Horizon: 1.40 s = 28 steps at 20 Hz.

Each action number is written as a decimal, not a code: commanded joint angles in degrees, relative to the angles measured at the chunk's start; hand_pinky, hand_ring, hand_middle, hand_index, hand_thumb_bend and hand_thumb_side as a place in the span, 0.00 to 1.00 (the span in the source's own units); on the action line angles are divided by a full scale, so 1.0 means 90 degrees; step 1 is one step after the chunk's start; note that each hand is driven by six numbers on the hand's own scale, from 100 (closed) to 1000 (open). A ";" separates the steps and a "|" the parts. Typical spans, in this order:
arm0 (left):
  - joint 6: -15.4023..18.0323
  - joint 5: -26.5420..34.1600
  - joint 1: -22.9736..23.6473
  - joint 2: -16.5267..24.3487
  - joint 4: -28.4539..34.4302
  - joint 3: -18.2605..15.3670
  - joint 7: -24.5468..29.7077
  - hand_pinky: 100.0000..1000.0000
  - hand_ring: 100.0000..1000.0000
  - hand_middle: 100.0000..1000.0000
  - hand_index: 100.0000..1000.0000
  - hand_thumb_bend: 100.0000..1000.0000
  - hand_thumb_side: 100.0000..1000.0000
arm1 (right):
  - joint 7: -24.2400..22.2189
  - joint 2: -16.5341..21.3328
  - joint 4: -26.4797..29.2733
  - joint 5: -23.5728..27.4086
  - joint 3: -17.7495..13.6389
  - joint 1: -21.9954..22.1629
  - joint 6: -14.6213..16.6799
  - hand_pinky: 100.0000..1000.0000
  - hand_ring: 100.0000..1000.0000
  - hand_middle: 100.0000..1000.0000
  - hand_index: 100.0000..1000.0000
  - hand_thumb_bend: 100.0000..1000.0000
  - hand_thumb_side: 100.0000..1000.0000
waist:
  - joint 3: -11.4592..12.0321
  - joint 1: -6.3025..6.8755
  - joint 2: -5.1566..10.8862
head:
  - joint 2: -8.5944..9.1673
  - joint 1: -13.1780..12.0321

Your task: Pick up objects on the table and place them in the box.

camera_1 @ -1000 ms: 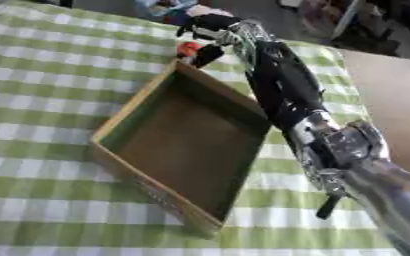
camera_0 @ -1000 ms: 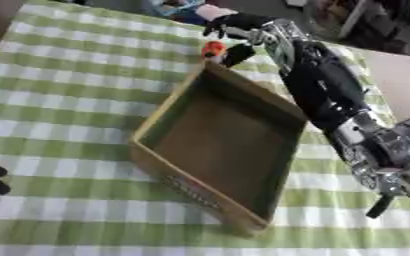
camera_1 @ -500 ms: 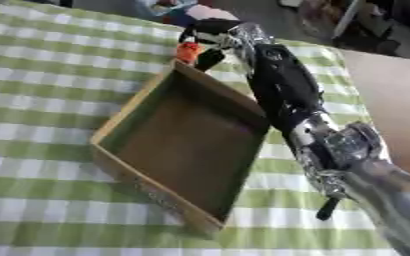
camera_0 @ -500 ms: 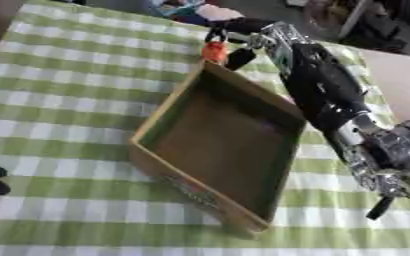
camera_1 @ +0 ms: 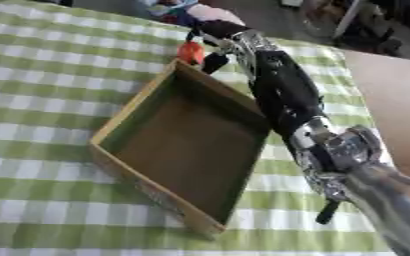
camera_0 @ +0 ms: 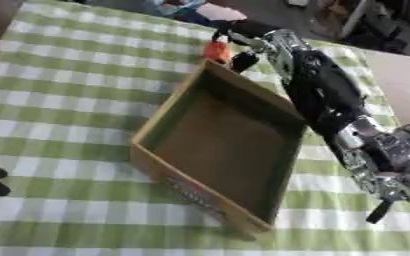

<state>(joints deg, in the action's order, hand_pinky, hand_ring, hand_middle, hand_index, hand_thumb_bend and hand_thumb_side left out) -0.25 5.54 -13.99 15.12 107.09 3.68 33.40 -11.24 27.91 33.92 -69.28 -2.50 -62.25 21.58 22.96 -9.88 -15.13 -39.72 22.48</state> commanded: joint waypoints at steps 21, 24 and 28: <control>0.0035 0.0039 -0.0015 0.0005 0.0079 -0.0030 -0.0006 0.63 0.56 0.59 0.87 0.07 1.00 | 0.1584 0.0242 0.0684 0.0629 0.0052 -0.0211 0.0324 0.69 0.61 0.58 0.34 0.00 0.02 | -0.0310 0.0230 0.0125 | 0.0013 0.0043; 0.0047 0.0076 0.0030 0.0020 0.0078 -0.0051 -0.0029 0.63 0.56 0.59 0.87 0.06 1.00 | 0.1548 0.0324 0.1010 0.0902 0.0201 -0.0259 0.0567 0.69 0.60 0.57 0.34 0.00 0.00 | -0.0494 0.0312 0.0162 | -0.0009 0.0031; 0.0062 0.0065 0.0105 0.0034 0.0056 -0.0119 -0.0090 0.63 0.56 0.59 0.87 0.06 1.00 | 0.1449 0.0459 0.1627 0.1307 0.0605 -0.0217 0.0952 0.69 0.61 0.58 0.34 0.00 0.01 | -0.0786 0.0401 0.0181 | -0.0017 -0.0019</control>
<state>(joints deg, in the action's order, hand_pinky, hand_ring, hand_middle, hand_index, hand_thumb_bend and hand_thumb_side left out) 0.20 6.03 -12.90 14.69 107.04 3.22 32.87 1.90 29.55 45.78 -58.92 2.26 -62.98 29.11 15.59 -6.65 -14.77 -39.76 22.38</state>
